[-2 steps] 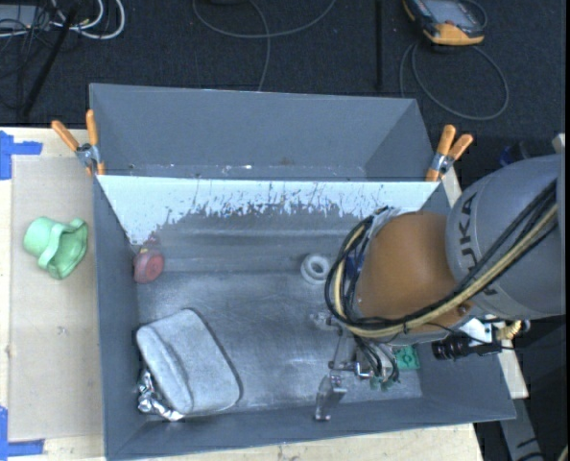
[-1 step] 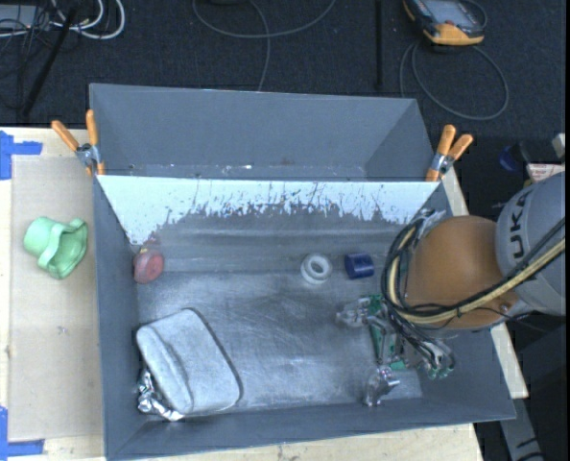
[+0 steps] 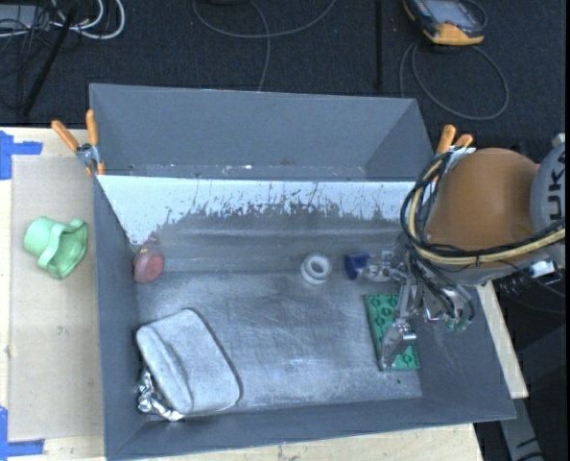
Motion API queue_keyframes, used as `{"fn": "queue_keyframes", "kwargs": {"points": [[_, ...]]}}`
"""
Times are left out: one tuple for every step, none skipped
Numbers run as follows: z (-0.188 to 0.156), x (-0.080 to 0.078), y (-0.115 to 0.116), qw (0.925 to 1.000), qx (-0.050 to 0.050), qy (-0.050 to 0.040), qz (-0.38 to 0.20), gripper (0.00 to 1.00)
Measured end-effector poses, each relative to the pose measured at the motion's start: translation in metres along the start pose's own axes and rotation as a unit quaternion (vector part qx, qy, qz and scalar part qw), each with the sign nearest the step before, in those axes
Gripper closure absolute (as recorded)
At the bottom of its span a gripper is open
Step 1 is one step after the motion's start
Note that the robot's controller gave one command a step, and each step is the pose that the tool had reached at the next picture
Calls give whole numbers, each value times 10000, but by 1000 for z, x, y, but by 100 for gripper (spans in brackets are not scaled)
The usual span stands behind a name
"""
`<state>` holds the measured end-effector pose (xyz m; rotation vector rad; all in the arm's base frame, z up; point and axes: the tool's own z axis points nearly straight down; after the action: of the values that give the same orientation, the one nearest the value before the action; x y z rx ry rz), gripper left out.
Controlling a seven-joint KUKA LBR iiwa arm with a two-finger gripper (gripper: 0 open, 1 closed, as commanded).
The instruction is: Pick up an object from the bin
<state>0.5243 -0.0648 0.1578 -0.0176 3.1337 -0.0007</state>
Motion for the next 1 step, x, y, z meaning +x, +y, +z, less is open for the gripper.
{"fn": "queue_keyframes", "kwargs": {"points": [[89, -3, -42, 9998, -11, 11, 211, 0]]}}
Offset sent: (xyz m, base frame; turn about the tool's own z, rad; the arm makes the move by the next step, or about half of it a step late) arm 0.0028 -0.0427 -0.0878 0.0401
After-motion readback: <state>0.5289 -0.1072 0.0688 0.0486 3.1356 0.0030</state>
